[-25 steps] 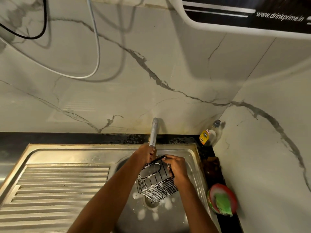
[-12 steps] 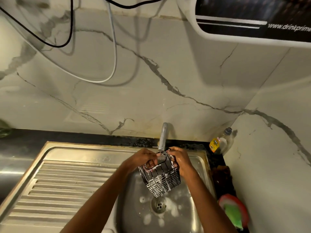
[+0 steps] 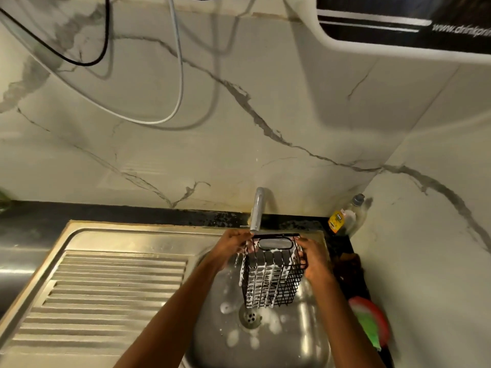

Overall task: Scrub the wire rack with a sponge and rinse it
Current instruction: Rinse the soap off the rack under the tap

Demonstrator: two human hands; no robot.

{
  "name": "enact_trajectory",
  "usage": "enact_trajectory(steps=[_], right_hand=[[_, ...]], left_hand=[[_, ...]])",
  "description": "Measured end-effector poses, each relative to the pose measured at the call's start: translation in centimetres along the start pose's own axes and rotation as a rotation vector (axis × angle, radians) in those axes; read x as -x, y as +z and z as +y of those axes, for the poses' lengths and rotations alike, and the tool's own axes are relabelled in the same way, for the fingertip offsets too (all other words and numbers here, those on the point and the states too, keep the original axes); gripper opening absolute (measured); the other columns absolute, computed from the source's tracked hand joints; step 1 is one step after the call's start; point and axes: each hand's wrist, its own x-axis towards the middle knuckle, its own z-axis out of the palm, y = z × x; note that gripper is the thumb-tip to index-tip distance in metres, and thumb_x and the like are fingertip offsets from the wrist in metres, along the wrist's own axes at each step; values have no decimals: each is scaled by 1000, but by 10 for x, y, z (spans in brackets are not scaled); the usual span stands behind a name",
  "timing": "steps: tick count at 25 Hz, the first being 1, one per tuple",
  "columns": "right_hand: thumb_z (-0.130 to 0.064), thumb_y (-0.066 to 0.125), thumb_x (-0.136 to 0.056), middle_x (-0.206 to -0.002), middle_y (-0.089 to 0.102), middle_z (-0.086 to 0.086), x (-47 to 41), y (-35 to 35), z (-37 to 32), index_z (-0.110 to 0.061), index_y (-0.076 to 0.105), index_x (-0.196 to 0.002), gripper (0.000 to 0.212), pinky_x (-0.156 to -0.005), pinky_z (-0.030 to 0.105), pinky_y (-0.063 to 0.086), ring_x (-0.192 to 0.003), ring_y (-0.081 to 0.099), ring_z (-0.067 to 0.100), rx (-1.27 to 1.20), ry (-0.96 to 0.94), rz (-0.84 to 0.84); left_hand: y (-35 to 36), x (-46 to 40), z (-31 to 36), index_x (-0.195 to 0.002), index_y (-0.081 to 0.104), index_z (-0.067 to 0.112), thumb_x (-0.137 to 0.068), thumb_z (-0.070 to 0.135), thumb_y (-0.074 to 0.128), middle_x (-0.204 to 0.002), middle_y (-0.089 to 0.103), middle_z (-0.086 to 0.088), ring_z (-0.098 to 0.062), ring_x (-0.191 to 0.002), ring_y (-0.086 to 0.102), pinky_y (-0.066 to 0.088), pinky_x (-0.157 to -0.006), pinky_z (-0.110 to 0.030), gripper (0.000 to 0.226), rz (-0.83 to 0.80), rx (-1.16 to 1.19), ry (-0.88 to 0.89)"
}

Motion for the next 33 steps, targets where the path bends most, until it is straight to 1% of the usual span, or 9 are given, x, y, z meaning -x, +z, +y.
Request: enact_trajectory(steps=[4, 8, 13, 16, 20, 22, 24, 29, 33], right_hand=[[-11, 64, -90, -44, 37, -4, 6, -37, -11, -15, 61, -78, 12, -33, 13, 18, -29, 28, 6, -55, 7, 81], [-14, 69, -87, -53, 41, 3, -2, -28, -6, -12, 67, -77, 11, -39, 14, 24, -35, 35, 12, -21, -11, 14], [-27, 79, -64, -91, 56, 21, -26, 18, 14, -14, 78, -96, 34, -66, 29, 37, -84, 47, 31, 167, -68, -174], [-12, 73, -71, -85, 66, 23, 4, 62, 6, -8, 79, -88, 19, -69, 36, 47, -77, 57, 31, 261, -82, -280], [-13, 71, -82, -68, 71, 12, 14, 99, -1, -5, 73, -68, 16, -53, 26, 42, -65, 67, 25, 692, -334, -130], [-14, 72, -81, -73, 75, 9, 22, 103, 0, -8, 78, -75, 10, -59, 29, 51, -72, 72, 24, 696, -485, -133], [-14, 68, -82, -89, 78, 5, 32, 103, 10, -16, 82, -91, 16, -84, 41, 58, -89, 74, 23, 457, -461, -294], [-11, 50, -102, -127, 68, 10, 41, 88, 38, 1, 66, -124, 30, -108, 39, 45, -124, 61, 25, 275, -471, -566], [-58, 33, -101, -150, 48, 7, 35, 69, 60, -17, 52, -139, 59, -121, 48, 24, -140, 43, 23, 267, -154, -460]], left_hand=[[32, -15, 6, -75, 74, 12, -93, 42, 71, -74, 74, -6, -16, -66, 63, 48, -69, -29, 35, -7, -11, -1], [39, -12, 13, -97, 73, 1, -97, 43, 65, -82, 78, -11, -18, -64, 69, 53, -60, -23, 42, -43, -37, -3], [-5, 9, 10, -119, 71, 0, -104, 26, 58, -103, 76, -26, -40, -87, 74, 58, -74, -40, 33, -174, -172, 18], [-19, 30, 11, -117, 69, -4, -101, 18, 64, -100, 75, -28, -30, -71, 75, 62, -64, -37, 27, -175, -192, 10], [-15, 51, -1, -101, 68, -6, -102, 20, 63, -76, 67, -20, -24, -55, 69, 59, -48, -31, 27, -1, -165, 23], [-10, 59, -5, -99, 66, -10, -103, 17, 62, -75, 67, -21, -25, -54, 70, 58, -47, -30, 27, 100, -134, 23], [-9, 65, -9, -89, 65, -8, -103, 19, 62, -71, 64, -19, -22, -49, 68, 54, -44, -29, 30, 205, -93, 29], [-22, 78, -19, -73, 75, 13, -101, 33, 64, -60, 64, -10, -27, -49, 63, 58, -47, -33, 36, 323, -38, 25], [-35, 82, -21, -79, 72, -2, -100, 38, 65, -61, 62, -12, -35, -60, 64, 54, -51, -32, 45, 299, 11, 42]])
